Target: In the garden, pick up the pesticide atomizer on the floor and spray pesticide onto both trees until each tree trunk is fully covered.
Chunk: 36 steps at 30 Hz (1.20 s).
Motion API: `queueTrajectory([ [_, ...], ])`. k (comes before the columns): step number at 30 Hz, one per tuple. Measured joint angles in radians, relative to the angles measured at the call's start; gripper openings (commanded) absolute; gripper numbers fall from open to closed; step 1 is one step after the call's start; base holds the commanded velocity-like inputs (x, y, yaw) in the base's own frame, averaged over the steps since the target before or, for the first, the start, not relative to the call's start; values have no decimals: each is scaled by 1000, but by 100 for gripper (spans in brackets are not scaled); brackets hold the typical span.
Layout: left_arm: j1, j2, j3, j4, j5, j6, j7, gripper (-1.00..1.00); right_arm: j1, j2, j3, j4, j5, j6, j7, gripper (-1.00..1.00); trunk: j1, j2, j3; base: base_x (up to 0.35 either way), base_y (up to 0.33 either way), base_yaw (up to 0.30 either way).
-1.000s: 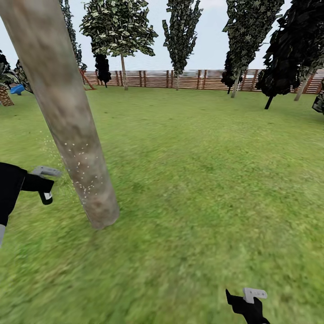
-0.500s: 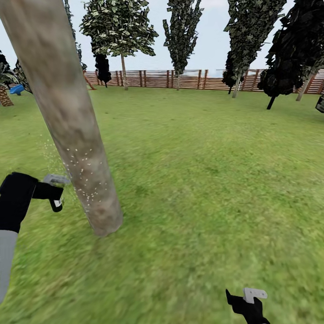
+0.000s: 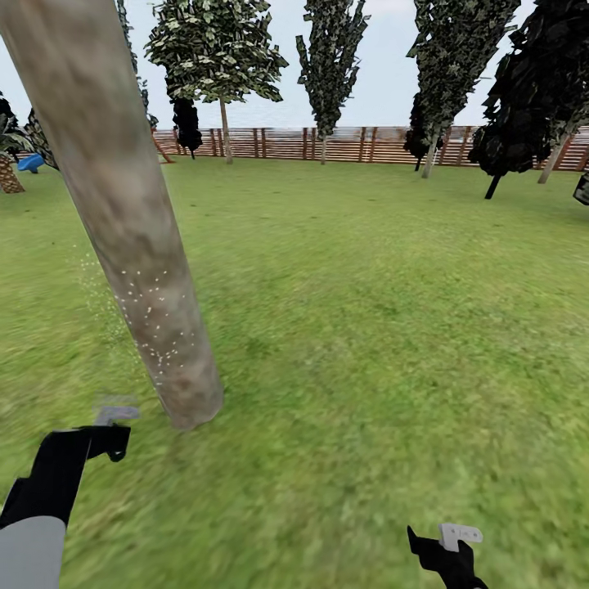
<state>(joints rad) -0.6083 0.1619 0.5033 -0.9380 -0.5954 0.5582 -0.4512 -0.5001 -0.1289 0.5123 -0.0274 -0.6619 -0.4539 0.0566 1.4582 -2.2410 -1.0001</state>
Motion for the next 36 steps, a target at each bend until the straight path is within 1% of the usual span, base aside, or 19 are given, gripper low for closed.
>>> queueTrajectory([
  [1,13,-18,18,10,2,-21,7,-100,0,0,0,0,0,0,0,100,0,0,0,0,0,0],
  [2,20,-41,53,17,5,-34,19,-100,0,0,0,0,1,0,0,100,0,0,0,0,0,0],
  [3,22,-52,74,20,5,-39,26,-100,0,0,0,0,1,0,0,100,0,0,0,0,-55,0],
  [4,24,-65,103,20,6,-45,36,-100,0,0,0,0,1,0,0,100,0,0,0,0,-198,0],
  [5,25,-73,117,13,7,-47,54,-100,1,0,0,0,1,0,0,100,0,0,0,0,-234,0],
  [7,25,-79,121,14,8,-46,91,-100,6,0,0,-1,-1,0,0,100,0,0,0,0,-257,0],
  [9,25,-96,121,14,10,-46,133,-100,8,0,0,-1,2,0,0,100,0,0,0,0,-267,0],
  [10,26,-115,121,17,11,-47,178,-100,9,0,0,-2,12,0,0,100,0,0,0,0,-270,0],
  [12,25,-129,120,20,10,-48,206,-100,9,1,0,-2,23,0,0,100,0,0,0,0,-271,0],
  [15,25,-135,119,20,10,-49,215,-100,9,2,0,-2,26,0,0,100,0,0,0,0,-271,78],
  [21,25,-139,119,4,14,-46,216,-100,9,2,0,-2,27,0,0,100,0,0,0,0,-273,231],
  [24,25,-144,121,4,14,-46,216,-100,9,2,0,-2,26,0,-1,100,0,0,0,0,-273,53],
  [29,25,-145,122,4,13,-45,218,-100,9,2,0,-2,24,0,-1,100,0,0,0,0,-273,4],
  [31,25,-143,131,4,12,-46,239,-100,9,1,0,-2,24,0,-1,100,0,0,0,0,-273,0],
  [34,25,-142,134,4,13,-46,304,-100,9,1,0,-2,24,0,-1,100,0,0,0,26,-272,0],
  [36,25,-143,136,4,15,-45,321,-100,9,0,0,-2,24,0,0,100,0,0,0,168,-228,0],
])
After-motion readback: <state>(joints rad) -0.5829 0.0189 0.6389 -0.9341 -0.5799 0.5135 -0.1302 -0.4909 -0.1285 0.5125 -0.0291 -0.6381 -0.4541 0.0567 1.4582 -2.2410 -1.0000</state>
